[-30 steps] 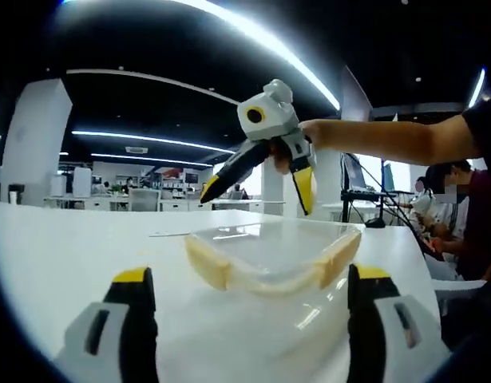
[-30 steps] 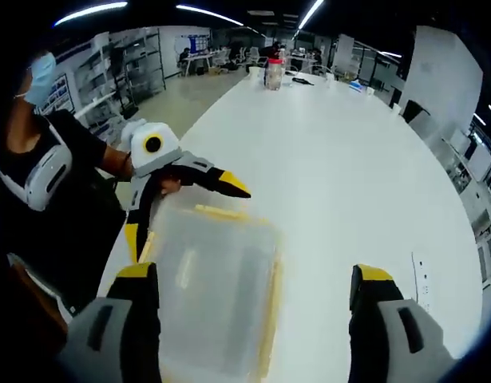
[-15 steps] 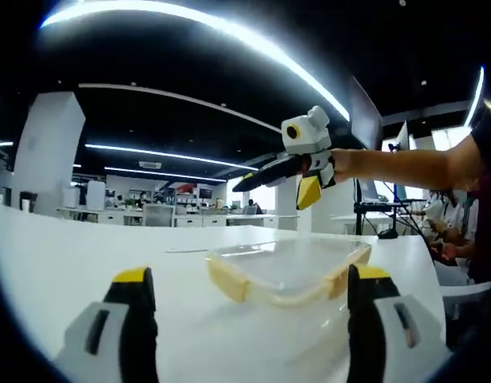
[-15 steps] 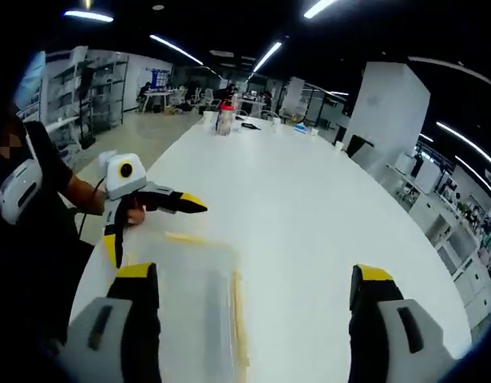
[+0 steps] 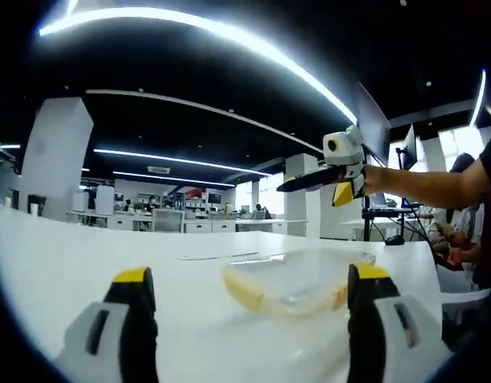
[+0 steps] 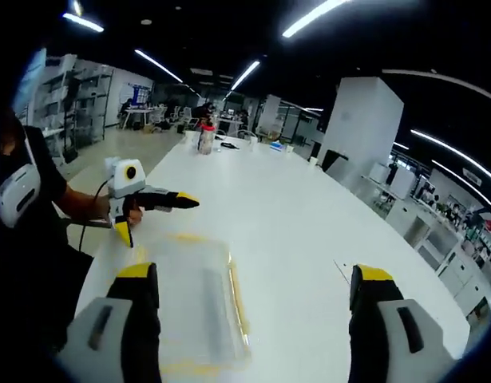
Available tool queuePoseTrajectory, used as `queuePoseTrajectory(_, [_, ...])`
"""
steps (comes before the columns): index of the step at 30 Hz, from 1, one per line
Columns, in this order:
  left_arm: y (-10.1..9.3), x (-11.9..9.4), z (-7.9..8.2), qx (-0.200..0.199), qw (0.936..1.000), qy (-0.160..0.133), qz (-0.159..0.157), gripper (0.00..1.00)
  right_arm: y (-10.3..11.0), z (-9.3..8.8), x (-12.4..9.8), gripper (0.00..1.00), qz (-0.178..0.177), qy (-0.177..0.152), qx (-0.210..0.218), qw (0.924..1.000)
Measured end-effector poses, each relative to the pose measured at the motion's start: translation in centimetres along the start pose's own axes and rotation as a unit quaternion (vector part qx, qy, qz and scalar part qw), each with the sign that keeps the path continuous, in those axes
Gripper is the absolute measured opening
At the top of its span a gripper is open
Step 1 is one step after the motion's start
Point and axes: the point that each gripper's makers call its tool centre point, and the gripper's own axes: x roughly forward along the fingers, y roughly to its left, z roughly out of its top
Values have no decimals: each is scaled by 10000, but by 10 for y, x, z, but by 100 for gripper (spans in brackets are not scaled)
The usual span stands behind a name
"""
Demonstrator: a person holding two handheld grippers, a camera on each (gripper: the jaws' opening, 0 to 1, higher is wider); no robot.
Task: Snap each plastic latch of the storage box into its locked position after aligning the lid with the box until every specified latch is closed and the lid sits flush.
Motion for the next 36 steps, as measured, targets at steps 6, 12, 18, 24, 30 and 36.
queuePoseTrajectory(6, [16, -9, 15, -55, 9997, -144, 209, 99, 11, -4, -21, 100, -333, -241, 18, 9992])
queuePoseTrajectory(12, [23, -15, 23, 25, 9993, -151, 346, 99, 9, -11, -40, 100, -817, -439, 157, 9956])
queuePoseTrajectory(18, [26, -17, 25, 210, 9987, -88, 449, 99, 1, -10, -59, 100, -1498, -731, 256, 9857])
queuePoseTrajectory(24, [28, -19, 29, 147, 9986, -122, 489, 99, 13, -15, -73, 100, -1878, -908, 338, 9774])
queuePoseTrajectory(30, [37, -22, 30, 139, 9984, -92, 534, 98, 19, -21, -83, 100, -2219, -955, 327, 9698])
queuePoseTrajectory(36, [42, -25, 32, 164, 9981, -71, 591, 99, 24, -33, -91, 100, -2638, -1125, 658, 9557])
